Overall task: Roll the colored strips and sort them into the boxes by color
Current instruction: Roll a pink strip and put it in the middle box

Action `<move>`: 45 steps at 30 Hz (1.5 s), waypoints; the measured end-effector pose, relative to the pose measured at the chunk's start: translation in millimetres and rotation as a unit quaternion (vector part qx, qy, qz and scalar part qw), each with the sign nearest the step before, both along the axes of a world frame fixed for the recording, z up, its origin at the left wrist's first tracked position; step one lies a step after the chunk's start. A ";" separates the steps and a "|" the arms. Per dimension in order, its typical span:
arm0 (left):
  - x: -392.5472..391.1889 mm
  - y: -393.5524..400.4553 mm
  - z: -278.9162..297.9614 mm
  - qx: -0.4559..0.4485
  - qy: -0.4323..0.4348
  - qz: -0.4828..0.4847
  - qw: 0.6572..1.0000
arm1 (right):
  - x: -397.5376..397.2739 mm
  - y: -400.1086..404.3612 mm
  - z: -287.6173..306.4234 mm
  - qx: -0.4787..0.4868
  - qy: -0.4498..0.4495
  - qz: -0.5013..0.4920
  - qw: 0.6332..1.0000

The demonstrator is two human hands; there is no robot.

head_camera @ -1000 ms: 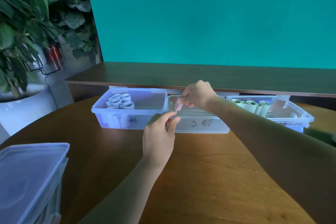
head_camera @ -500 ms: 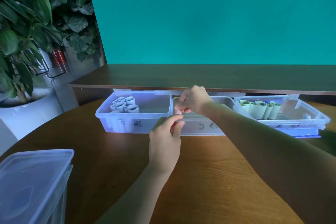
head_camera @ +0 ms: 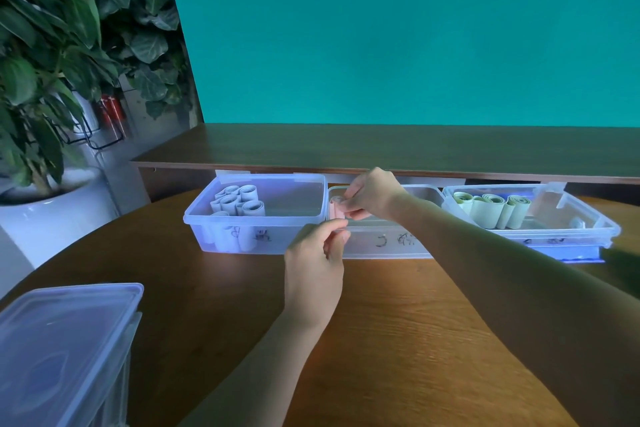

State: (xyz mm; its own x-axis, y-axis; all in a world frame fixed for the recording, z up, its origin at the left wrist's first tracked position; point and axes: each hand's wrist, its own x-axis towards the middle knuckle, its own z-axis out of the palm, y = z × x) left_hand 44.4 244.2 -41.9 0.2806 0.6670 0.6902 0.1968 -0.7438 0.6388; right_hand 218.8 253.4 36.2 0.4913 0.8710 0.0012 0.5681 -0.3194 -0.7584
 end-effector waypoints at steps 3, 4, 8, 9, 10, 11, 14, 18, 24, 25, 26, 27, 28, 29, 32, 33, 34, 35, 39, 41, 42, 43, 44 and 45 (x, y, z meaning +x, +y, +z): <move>-0.5 -0.8 0.5 0.000 0.000 0.001 1.000 | 0.5 -0.3 0.1 0.003 -0.010 -0.003 1.000; -0.3 -0.8 0.5 0.000 -0.003 -0.001 1.000 | 0.2 -1.1 1.2 0.004 -0.009 -0.004 1.000; -1.1 -0.4 0.5 0.003 -0.008 -0.001 1.000 | -2.7 -3.5 5.7 0.000 -0.014 0.003 1.000; -1.3 -0.6 0.6 0.002 -0.009 -0.002 1.000 | -3.7 -4.7 6.7 0.000 -0.017 0.004 1.000; -1.5 -1.0 1.1 0.001 -0.009 -0.003 1.000 | -4.6 -5.9 8.0 0.001 -0.022 0.004 1.000; -1.9 -1.5 1.7 0.000 -0.008 -0.003 1.000 | -5.2 -7.4 9.2 0.002 -0.028 0.004 1.000; -2.1 -2.4 2.7 0.003 -0.005 -0.001 1.000 | -4.7 -17.2 14.2 0.010 -0.052 0.004 0.999; -2.9 -6.8 4.0 0.022 -0.012 0.011 1.000 | -1.1 -47.5 25.8 0.056 -0.029 0.000 0.998; -1.3 -38.4 13.9 0.023 -0.025 0.000 0.999 | 0.5 -127.7 27.7 0.115 -0.022 -0.023 0.993; 1.3 -53.3 16.5 0.014 -0.019 -0.017 1.000 | -1.5 -152.9 24.2 0.120 -0.028 -0.032 0.992; 2.3 -60.0 17.6 -0.005 -0.016 -0.028 0.999 | -4.8 -167.0 19.9 0.122 -0.033 -0.030 0.991; 4.2 -66.8 17.4 -0.032 -0.013 -0.042 0.999 | -8.4 -181.4 14.7 0.123 -0.036 -0.033 0.991; 7.2 -78.1 17.4 -0.057 -0.009 -0.065 0.996 | -11.7 -201.1 7.7 0.124 -0.038 -0.045 0.990; 10.0 -88.9 17.0 -0.084 0.000 -0.095 0.992 | -14.5 -220.3 0.7 0.124 -0.042 -0.063 0.989; 16.4 -116.4 11.2 -0.137 0.074 -0.184 0.971 | -22.5 -272.5 -21.5 0.131 -0.059 -0.131 0.981; 19.4 -123.6 10.5 -0.139 0.104 -0.205 0.963 | -25.4 -287.3 -27.8 0.135 -0.071 -0.152 0.977; 22.8 -129.8 10.5 -0.138 0.127 -0.220 0.957 | -27.9 -300.5 -34.4 0.140 -0.081 -0.171 0.972; 27.2 -134.6 10.9 -0.133 0.145 -0.231 0.953 | -30.4 -311.5 -40.3 0.144 -0.092 -0.189 0.967; 50.4 -151.0 8.3 -0.110 0.212 -0.267 0.934 | -32.8 -336.3 -61.4 0.144 -0.121 -0.241 0.952; 63.8 -157.3 6.2 -0.104 0.234 -0.281 0.925 | -30.6 -340.1 -66.4 0.161 -0.094 -0.271 0.944; 69.6 -160.6 5.7 -0.101 0.240 -0.286 0.922 | -29.6 -340.5 -66.9 0.165 -0.080 -0.283 0.941; 75.4 -163.1 4.9 -0.092 0.249 -0.289 0.920 | -28.9 -340.4 -66.9 0.167 -0.069 -0.289 0.940; 80.3 -165.7 4.7 -0.079 0.260 -0.287 0.918 | -28.9 -340.0 -66.6 0.169 -0.062 -0.291 0.940; 84.5 -167.9 5.3 -0.069 0.273 -0.283 0.917 | -29.4 -339.6 -66.4 0.171 -0.059 -0.288 0.940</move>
